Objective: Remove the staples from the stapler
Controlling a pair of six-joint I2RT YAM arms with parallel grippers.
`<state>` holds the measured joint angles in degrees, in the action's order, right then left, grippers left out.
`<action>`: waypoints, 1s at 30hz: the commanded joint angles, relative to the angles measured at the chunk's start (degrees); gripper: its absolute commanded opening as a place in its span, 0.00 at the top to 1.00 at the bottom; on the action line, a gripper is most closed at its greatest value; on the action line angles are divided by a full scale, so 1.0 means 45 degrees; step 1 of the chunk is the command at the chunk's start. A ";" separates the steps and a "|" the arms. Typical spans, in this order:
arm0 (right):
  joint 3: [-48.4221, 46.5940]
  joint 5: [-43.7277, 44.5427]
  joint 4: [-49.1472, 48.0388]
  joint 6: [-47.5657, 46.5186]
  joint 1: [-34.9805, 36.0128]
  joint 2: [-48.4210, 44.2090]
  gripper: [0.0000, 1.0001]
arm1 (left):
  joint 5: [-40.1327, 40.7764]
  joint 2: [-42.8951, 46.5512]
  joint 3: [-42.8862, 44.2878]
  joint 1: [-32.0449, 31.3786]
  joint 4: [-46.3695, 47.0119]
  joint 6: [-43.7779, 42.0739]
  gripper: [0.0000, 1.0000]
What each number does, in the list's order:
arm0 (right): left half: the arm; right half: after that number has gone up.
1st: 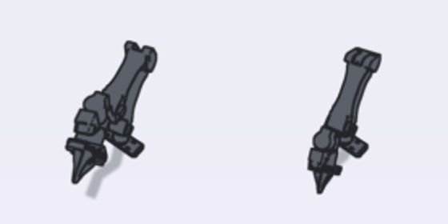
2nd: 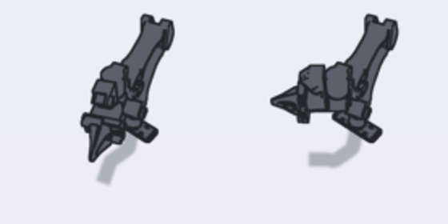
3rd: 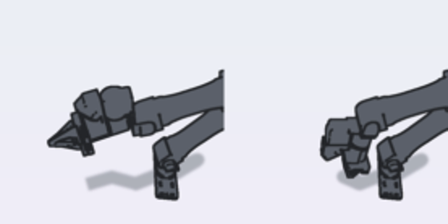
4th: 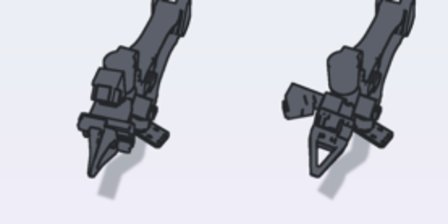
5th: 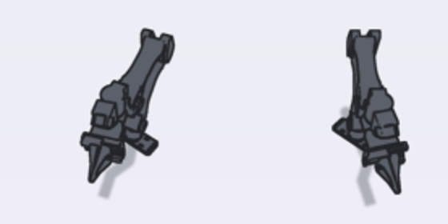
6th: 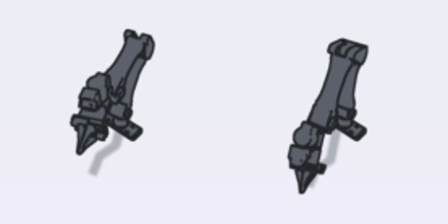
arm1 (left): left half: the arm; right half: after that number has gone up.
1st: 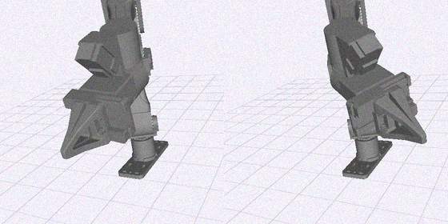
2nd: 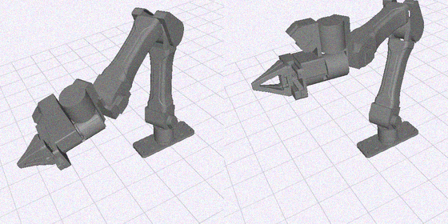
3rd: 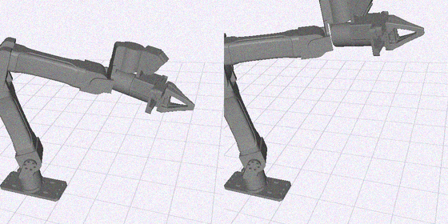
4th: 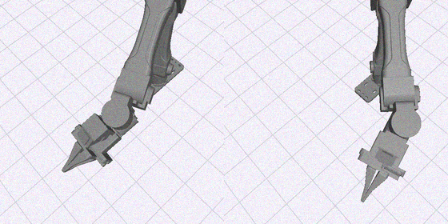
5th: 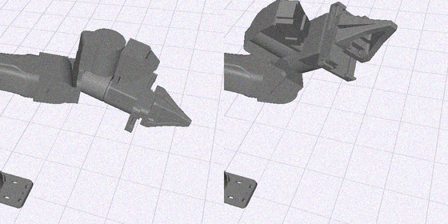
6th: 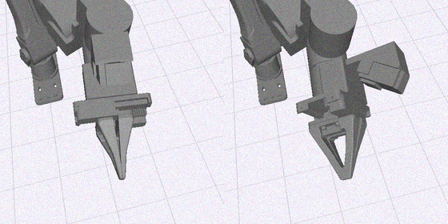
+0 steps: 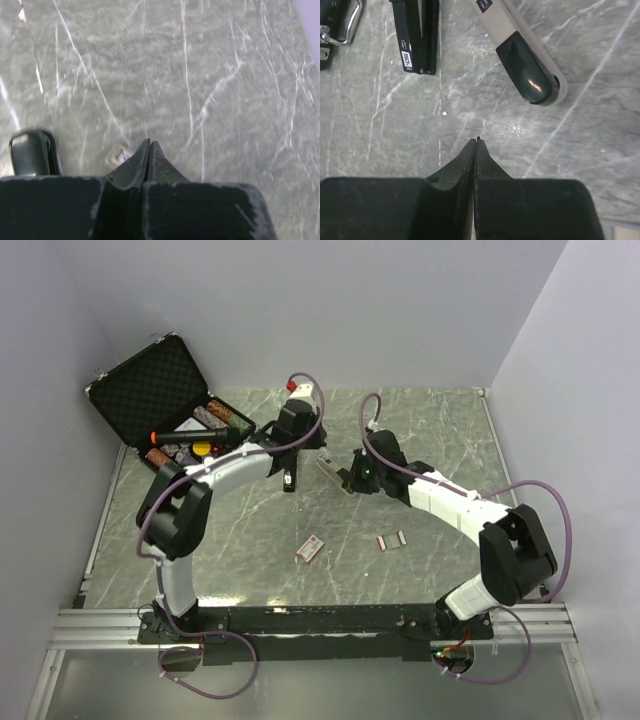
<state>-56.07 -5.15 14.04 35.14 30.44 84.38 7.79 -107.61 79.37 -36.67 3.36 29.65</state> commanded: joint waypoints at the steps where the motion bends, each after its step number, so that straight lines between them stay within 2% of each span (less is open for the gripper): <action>1: -0.0214 -0.0477 -0.0913 0.0434 -0.0064 0.0739 1.00 | -0.2216 -0.1474 0.0973 0.0666 0.1518 0.0461 0.99; 9: -0.0390 -0.0516 -0.1304 0.0747 -0.0045 0.1911 1.00 | -0.3937 -0.3935 0.3101 0.0999 0.1210 0.0872 0.99; 14: -0.0858 -0.0439 -0.1168 0.0845 -0.0045 0.2732 1.00 | -0.4076 -0.4971 0.4157 0.0999 0.0525 0.0736 0.99; 22: -0.2068 0.0265 -0.0466 0.0845 -0.0610 0.3709 1.00 | -0.3138 -0.4622 0.2911 0.1019 0.0270 0.0072 0.99; 30: -0.2597 0.0558 -0.0172 0.0845 -0.1080 0.4101 1.00 | -0.3196 -0.4427 0.1953 0.1038 0.0133 0.0091 0.99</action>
<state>-64.88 -4.95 12.21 38.57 26.50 101.73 -6.63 -130.02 90.72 -31.94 4.97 30.68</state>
